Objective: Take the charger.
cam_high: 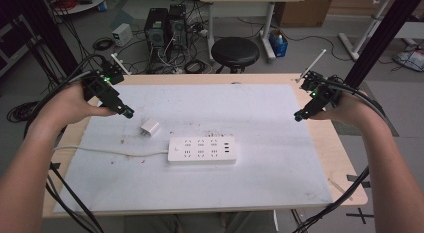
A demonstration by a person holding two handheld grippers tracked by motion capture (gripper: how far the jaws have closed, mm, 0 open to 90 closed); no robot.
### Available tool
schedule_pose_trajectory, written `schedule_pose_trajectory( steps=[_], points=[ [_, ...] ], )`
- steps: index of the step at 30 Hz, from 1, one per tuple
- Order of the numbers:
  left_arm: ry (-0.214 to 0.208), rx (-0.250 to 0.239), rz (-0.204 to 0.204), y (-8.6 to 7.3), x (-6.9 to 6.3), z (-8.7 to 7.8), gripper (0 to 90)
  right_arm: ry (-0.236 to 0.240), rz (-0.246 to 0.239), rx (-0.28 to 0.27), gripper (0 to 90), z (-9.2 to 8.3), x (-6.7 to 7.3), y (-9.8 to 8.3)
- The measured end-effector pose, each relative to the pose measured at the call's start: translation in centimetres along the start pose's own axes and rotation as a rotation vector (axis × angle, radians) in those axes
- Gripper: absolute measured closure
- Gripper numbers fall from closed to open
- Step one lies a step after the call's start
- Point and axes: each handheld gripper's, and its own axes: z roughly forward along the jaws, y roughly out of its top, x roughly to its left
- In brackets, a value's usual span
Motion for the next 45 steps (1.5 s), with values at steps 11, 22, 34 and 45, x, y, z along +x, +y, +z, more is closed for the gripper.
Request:
schedule_pose_trajectory(
  steps=[11, 22, 34, 45],
  points=[
    [-0.024, 0.026, -0.054, 1.9, 1.2, 5.6, 16.3, 0.012, 0.013, -0.019, 11.7, 0.3, -0.1, 0.2],
    [-0.011, 0.083, -0.074, 2.6, 1.7, 10.0, 16.0, 0.020, 0.028, -0.032, 11.7, 0.6, -0.4, -0.4],
    [-0.028, 0.169, -0.119, 2.5, 2.3, 14.8, 16.1, 0.026, 0.041, -0.037, 11.7, 1.3, -0.5, -1.4],
    [-0.009, 0.247, -0.201, 2.2, 2.9, 18.4, 16.3, 0.032, 0.041, -0.030, 11.7, 2.2, -0.6, -1.5]
  ],
)
